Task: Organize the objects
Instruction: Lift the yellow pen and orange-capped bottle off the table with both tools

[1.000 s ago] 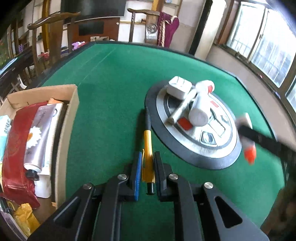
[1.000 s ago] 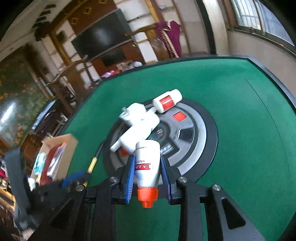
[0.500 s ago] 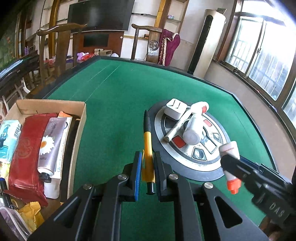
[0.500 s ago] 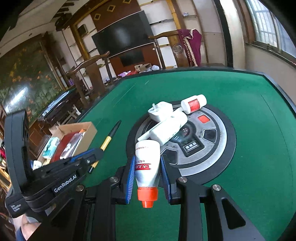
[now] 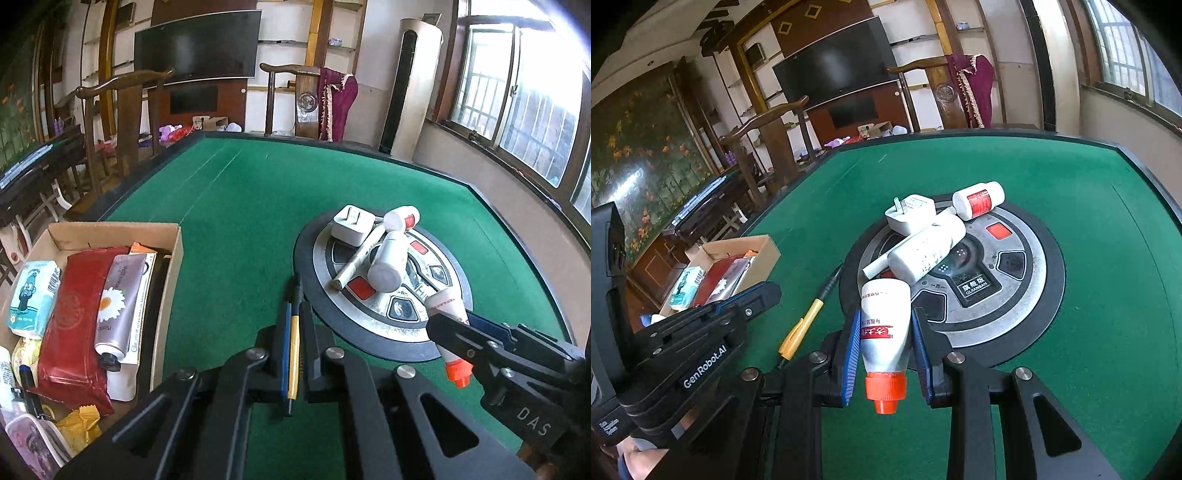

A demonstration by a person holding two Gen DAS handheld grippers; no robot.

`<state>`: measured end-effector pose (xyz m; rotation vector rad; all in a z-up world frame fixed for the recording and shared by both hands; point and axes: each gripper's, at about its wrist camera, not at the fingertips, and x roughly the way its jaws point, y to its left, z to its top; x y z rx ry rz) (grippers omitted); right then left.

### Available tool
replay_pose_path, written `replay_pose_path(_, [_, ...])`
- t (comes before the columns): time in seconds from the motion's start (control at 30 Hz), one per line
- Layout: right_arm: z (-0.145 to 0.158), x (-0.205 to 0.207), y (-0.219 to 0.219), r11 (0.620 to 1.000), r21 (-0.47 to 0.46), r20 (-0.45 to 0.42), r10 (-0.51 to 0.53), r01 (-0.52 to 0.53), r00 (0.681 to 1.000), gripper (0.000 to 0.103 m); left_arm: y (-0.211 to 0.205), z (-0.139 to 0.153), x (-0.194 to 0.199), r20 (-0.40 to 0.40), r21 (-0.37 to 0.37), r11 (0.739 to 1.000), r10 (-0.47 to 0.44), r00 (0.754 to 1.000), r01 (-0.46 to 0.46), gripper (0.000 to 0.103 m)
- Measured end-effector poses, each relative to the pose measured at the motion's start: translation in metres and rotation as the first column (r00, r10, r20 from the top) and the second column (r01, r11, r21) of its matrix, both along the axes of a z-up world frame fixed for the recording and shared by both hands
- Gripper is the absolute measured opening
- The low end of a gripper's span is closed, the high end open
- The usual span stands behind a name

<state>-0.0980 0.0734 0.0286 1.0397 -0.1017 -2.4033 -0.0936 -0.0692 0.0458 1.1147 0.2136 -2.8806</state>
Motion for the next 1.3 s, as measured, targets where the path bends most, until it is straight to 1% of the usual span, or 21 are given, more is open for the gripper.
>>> replay_pose_path(0.17, [-0.001, -0.001, 0.000, 1.000, 0.001, 0.004, -0.006, 0.006, 1.000, 0.030, 0.000, -0.003, -0.002, 0.018, -0.002, 1.000, -0.002, 1.000, 0.002, 0.004])
replay_pose_path(0.23, [-0.002, -0.002, 0.001, 1.000, -0.003, 0.007, -0.010, 0.010, 1.000, 0.030, -0.001, -0.006, -0.005, 0.049, -0.002, 1.000, -0.015, 0.999, 0.015, 0.004])
replay_pose_path(0.3, [-0.002, -0.003, 0.003, 1.000, -0.003, 0.007, -0.013, 0.013, 1.000, 0.030, -0.006, -0.008, -0.007, 0.089, -0.003, 1.000, 0.004, 0.996, -0.004, 0.005])
replay_pose_path(0.37, [-0.002, -0.004, 0.004, 1.000, -0.004, 0.008, -0.014, 0.014, 1.000, 0.030, -0.011, -0.010, -0.008, 0.139, 0.011, 1.000, -0.019, 0.990, 0.018, 0.018])
replay_pose_path(0.4, [-0.002, -0.004, 0.004, 1.000, -0.004, 0.008, -0.013, 0.013, 1.000, 0.029, -0.013, -0.010, -0.007, 0.144, 0.020, 1.000, -0.021, 0.989, 0.018, 0.021])
replay_pose_path(0.43, [-0.002, -0.004, 0.004, 1.000, -0.004, 0.008, -0.013, 0.013, 1.000, 0.029, -0.013, -0.011, -0.006, 0.146, 0.019, 1.000, -0.021, 0.989, 0.018, 0.026])
replay_pose_path(0.5, [-0.001, -0.003, 0.005, 1.000, -0.006, 0.007, -0.009, 0.009, 1.000, 0.029, -0.014, -0.011, -0.006, 0.153, -0.001, 1.000, -0.010, 0.988, 0.011, 0.032])
replay_pose_path(0.53, [-0.001, -0.003, 0.005, 1.000, -0.008, 0.006, -0.010, 0.010, 1.000, 0.029, -0.015, -0.013, -0.007, 0.158, 0.000, 1.000, -0.009, 0.987, 0.009, 0.034])
replay_pose_path(0.6, [0.000, -0.002, 0.006, 1.000, -0.010, 0.003, -0.010, 0.010, 1.000, 0.029, -0.013, -0.016, -0.008, 0.179, 0.010, 1.000, -0.028, 0.984, 0.027, 0.035])
replay_pose_path(0.67, [0.000, -0.002, 0.007, 1.000, -0.012, 0.003, -0.012, 0.012, 1.000, 0.030, -0.007, -0.018, -0.008, 0.188, -0.026, 0.999, -0.022, 0.982, 0.027, 0.037])
replay_pose_path(0.77, [0.000, -0.002, 0.008, 1.000, -0.012, 0.004, -0.016, 0.016, 1.000, 0.030, 0.001, -0.025, -0.009, 0.219, -0.047, 0.998, -0.036, 0.975, 0.047, 0.041])
replay_pose_path(0.87, [0.001, -0.003, 0.007, 1.000, -0.013, 0.003, -0.015, 0.015, 1.000, 0.030, 0.004, -0.040, -0.015, 0.272, -0.070, 0.997, -0.018, 0.962, 0.038, 0.042])
replay_pose_path(0.9, [0.001, -0.002, 0.007, 1.000, -0.014, 0.001, -0.016, 0.016, 1.000, 0.030, 0.004, -0.039, -0.014, 0.257, -0.084, 0.996, -0.010, 0.966, 0.033, 0.041])
replay_pose_path(0.93, [0.001, -0.002, 0.007, 1.000, -0.015, 0.001, -0.016, 0.016, 1.000, 0.030, 0.003, -0.039, -0.014, 0.261, -0.088, 0.996, -0.005, 0.965, 0.029, 0.033])
replay_pose_path(0.97, [0.002, -0.001, 0.008, 1.000, -0.017, 0.000, -0.016, 0.016, 1.000, 0.030, 0.002, -0.038, -0.013, 0.254, -0.090, 0.995, -0.009, 0.967, 0.033, 0.014])
replay_pose_path(1.0, [0.002, -0.002, 0.008, 1.000, -0.020, 0.000, -0.017, 0.017, 1.000, 0.030, 0.003, -0.037, -0.012, 0.255, -0.107, 0.994, -0.007, 0.967, 0.036, 0.012])
replay_pose_path(1.1, [0.002, -0.002, 0.008, 1.000, -0.024, 0.000, -0.019, 0.019, 1.000, 0.030, 0.011, -0.037, -0.008, 0.238, -0.171, 0.984, -0.001, 0.971, 0.043, 0.011])
replay_pose_path(1.13, [0.003, -0.002, 0.008, 0.999, -0.026, 0.000, -0.020, 0.020, 1.000, 0.030, 0.012, -0.037, -0.008, 0.235, -0.175, 0.984, 0.001, 0.972, 0.041, 0.011])
replay_pose_path(1.2, [0.004, -0.001, 0.008, 0.999, -0.030, -0.002, -0.020, 0.020, 1.000, 0.030, 0.009, -0.035, -0.006, 0.216, -0.147, 0.988, -0.006, 0.976, 0.039, 0.011])
replay_pose_path(1.23, [0.005, -0.001, 0.008, 0.999, -0.032, -0.003, -0.019, 0.019, 1.000, 0.030, 0.007, -0.030, -0.004, 0.195, -0.132, 0.991, -0.005, 0.981, 0.031, 0.011])
replay_pose_path(1.3, [0.006, -0.001, 0.008, 0.999, -0.032, -0.005, -0.018, 0.018, 1.000, 0.030, 0.003, -0.024, -0.001, 0.166, -0.123, 0.992, 0.003, 0.986, 0.018, 0.011])
